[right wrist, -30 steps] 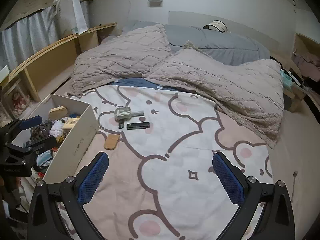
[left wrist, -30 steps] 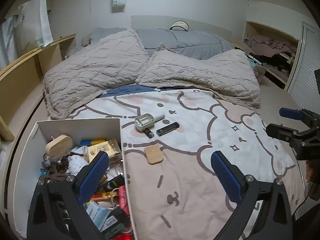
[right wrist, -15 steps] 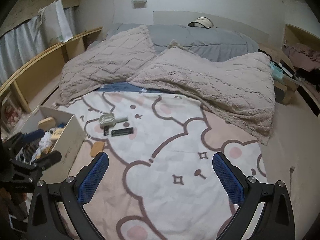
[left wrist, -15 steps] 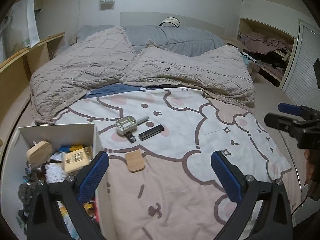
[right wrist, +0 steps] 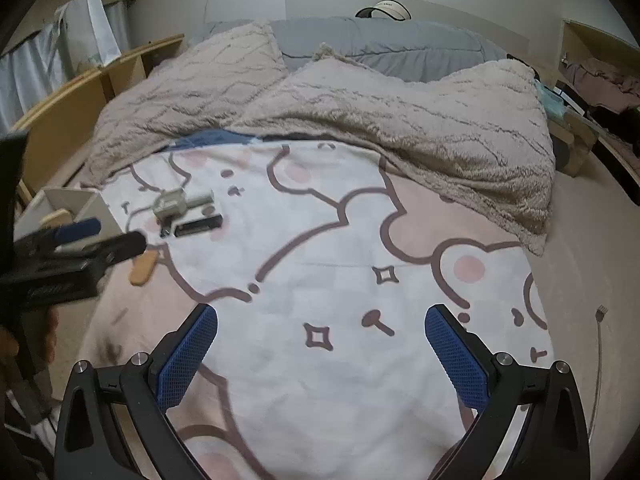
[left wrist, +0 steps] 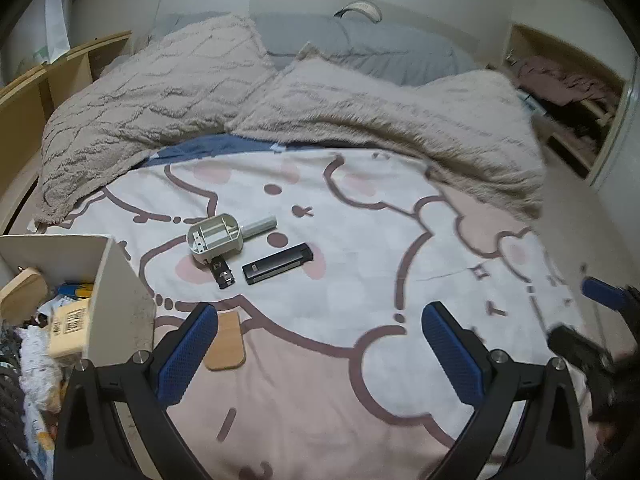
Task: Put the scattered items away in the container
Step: 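Withdraw both open grippers from the box back over the bed cover, then grasp the wooden bamboo pad with the left gripper and lift it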
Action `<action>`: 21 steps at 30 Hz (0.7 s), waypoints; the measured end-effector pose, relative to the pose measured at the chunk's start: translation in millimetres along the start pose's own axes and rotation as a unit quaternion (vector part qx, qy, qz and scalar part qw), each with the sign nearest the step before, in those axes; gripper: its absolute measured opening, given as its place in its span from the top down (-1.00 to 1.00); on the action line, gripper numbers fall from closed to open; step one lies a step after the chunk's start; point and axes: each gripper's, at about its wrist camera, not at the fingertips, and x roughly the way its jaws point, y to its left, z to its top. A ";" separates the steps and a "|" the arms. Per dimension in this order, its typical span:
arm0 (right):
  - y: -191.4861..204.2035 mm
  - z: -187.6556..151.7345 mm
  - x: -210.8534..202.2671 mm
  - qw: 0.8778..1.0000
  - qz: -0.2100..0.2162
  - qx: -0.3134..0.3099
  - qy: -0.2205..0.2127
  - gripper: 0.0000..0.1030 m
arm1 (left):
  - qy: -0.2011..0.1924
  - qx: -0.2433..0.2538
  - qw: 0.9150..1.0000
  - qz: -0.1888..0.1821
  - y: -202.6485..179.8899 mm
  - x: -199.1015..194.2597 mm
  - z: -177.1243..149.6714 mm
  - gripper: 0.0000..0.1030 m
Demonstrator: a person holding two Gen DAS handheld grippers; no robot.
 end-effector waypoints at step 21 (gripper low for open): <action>11.3 -9.1 34.6 0.999 0.024 -0.003 -0.025 -0.52 | 0.025 -0.050 0.989 0.135 34.0 93.2 -28.8 -0.64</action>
